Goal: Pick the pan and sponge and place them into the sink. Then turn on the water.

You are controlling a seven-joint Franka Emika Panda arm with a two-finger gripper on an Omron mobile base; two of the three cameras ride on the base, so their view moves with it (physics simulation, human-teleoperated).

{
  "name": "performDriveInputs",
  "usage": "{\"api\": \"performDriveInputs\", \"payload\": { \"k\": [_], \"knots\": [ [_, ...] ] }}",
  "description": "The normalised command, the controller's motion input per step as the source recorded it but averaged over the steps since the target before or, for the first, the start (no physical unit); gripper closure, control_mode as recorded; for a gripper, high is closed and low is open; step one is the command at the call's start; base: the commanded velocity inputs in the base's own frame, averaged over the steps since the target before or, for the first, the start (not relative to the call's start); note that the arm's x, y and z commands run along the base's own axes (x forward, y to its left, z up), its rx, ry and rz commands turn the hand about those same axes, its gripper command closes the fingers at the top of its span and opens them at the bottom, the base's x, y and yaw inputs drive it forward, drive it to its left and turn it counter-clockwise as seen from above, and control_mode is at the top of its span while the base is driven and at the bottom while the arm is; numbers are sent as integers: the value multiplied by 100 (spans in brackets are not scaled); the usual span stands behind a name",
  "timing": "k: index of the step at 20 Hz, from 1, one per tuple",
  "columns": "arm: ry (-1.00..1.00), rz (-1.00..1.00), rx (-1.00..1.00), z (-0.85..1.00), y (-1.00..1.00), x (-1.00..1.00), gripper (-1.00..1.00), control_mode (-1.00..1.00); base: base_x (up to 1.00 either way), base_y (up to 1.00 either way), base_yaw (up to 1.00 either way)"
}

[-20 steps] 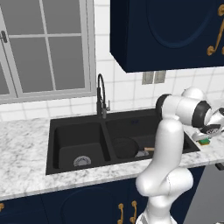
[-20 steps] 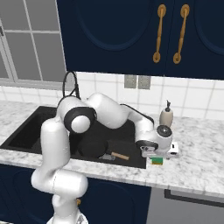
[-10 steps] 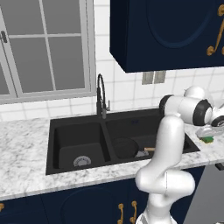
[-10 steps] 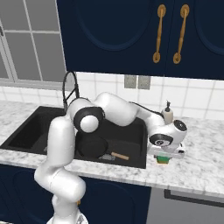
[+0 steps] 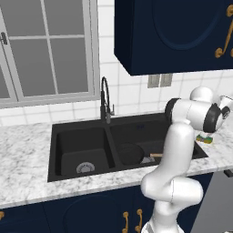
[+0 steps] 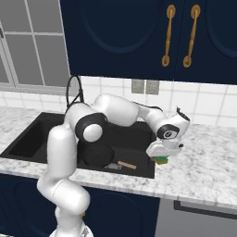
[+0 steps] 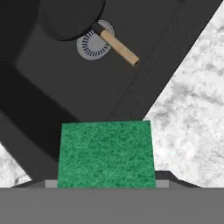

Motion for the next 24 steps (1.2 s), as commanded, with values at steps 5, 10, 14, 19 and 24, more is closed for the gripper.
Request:
{"api": "performDriveInputs", "payload": {
  "k": [5, 10, 14, 19, 24],
  "knots": [
    [-4, 43, 0, 0, 100, 0, 100, -100, 0, 0, 0],
    [-23, 29, 0, 6, 100, 0, 100, -100, 0, 0, 0],
    [-36, 22, 0, 15, 100, 0, 100, -100, 0, 0, 0],
    [-11, 21, 0, 3, 98, 23, 100, -100, 0, 0, 0],
    [0, 21, 0, -1, 75, 56, 100, -100, 0, 0, 0]
  ]
}}
